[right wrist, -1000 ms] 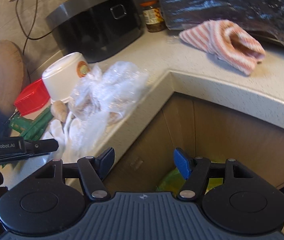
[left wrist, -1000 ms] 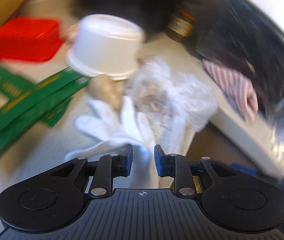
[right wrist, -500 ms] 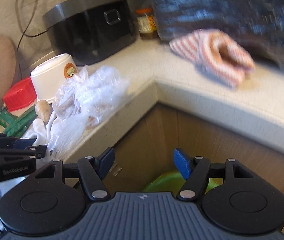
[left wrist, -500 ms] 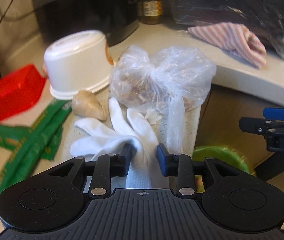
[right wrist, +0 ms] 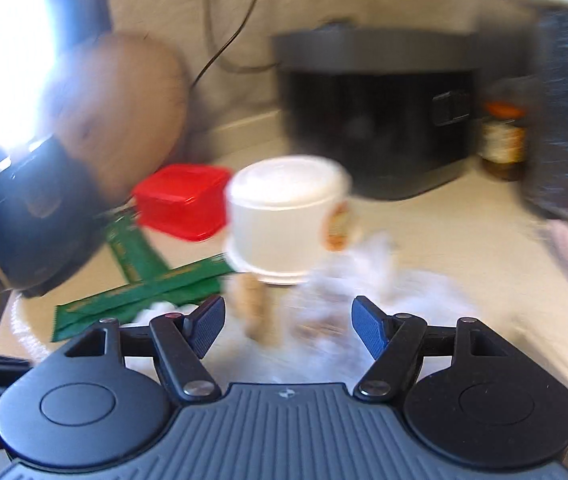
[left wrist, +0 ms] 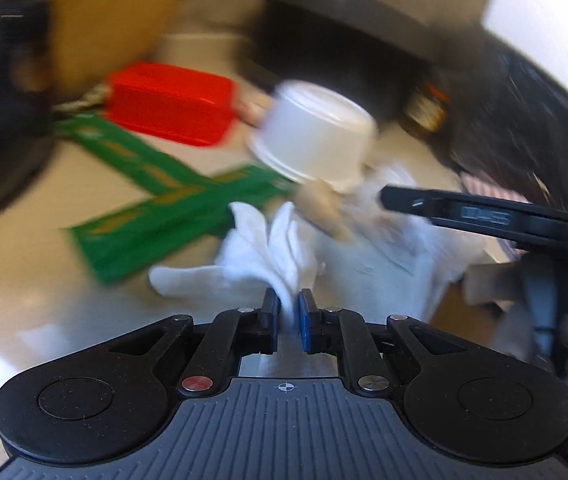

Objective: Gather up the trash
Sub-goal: 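Grasp the white glove with the left gripper while the right gripper grasps the ginger root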

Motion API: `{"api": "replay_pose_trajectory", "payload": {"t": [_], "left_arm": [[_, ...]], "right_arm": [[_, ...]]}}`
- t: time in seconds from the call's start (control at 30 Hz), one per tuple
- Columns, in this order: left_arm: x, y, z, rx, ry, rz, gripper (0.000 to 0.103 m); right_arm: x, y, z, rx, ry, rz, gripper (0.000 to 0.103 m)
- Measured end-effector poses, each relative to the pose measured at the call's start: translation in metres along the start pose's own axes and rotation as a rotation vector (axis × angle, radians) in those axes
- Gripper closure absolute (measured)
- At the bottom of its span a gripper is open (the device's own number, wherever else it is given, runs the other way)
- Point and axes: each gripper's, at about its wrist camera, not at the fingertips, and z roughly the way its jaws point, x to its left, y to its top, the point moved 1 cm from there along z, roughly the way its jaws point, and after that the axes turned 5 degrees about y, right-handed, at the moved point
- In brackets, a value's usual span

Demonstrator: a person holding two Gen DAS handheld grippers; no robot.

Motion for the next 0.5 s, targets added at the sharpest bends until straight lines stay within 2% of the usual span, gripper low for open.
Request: {"api": "replay_pose_trajectory", "payload": {"t": [0.13, 0.33, 0.37, 0.5], "left_arm": [[0.026, -0.005, -0.029, -0.045, 0.077, -0.056, 0.089], [0.051, -0.016, -0.053, -0.065, 0.135, -0.113, 0.089], [0.054, -0.017, -0.055, -0.065, 0.141, -0.111, 0.089], [0.058, -0.017, -0.059, -0.061, 0.133, -0.093, 0.089]], "right_arm": [[0.006, 0.011, 0.053, 0.108, 0.046, 0.025, 0.032], [0.029, 0.008, 0.092, 0.159, -0.039, -0.078, 0.033], [0.031, 0.006, 0.093, 0.16, -0.04, -0.079, 0.037], [0.039, 0.005, 0.091, 0.163, -0.07, -0.076, 0.067]]}}
